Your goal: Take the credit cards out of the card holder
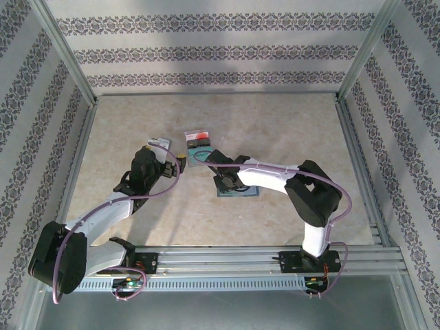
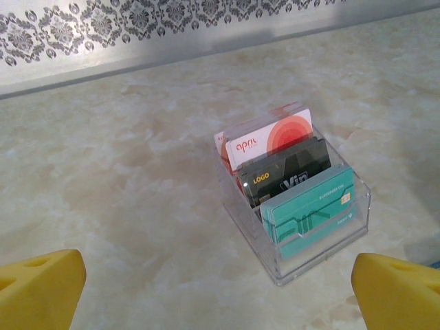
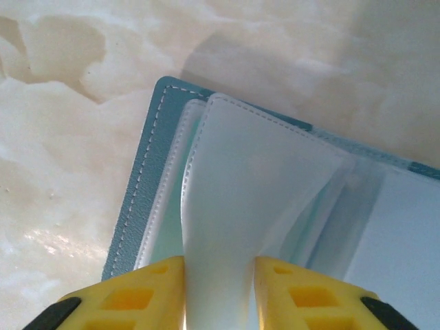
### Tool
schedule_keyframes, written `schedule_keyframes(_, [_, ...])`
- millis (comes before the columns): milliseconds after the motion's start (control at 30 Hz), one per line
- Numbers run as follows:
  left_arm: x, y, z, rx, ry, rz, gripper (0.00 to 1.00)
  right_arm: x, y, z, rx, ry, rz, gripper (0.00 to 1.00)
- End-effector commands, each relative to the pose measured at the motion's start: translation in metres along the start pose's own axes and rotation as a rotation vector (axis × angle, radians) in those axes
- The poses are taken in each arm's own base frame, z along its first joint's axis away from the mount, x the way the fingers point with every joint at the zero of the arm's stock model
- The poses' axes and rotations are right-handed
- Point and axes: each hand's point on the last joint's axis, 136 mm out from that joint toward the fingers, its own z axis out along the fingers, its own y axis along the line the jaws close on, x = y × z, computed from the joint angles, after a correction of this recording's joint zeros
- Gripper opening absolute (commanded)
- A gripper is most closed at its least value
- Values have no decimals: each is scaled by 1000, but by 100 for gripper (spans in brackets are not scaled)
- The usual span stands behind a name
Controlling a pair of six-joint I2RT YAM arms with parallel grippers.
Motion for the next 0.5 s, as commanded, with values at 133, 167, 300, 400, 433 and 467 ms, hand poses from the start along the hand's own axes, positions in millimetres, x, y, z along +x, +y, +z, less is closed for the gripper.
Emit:
schedule_keyframes(133, [-22,-3,-10,-2,-25,29,100,2,-30,-13,81,-23,16,40])
schedule_keyframes(167, [-23,-3,-11,0,-28,30,100,3,-33,-14,85,-24,19,40])
schedule_keyframes(300, [-27,-7,-13,6,-35,50,100,5,-44,-18,94,-28,48,41])
schedule_keyframes(400, [-28,-14,-14,13,-26,97,100,9,-52,-19,101,-28,74,39])
schedule_keyframes(433, [-28,-18,-14,15,-22,119,100,11,-55,-18,100,-26,83,39])
schedule_keyframes(467, [-28,-22,-13,17,-17,140,100,13,-58,-18,98,-24,93,38])
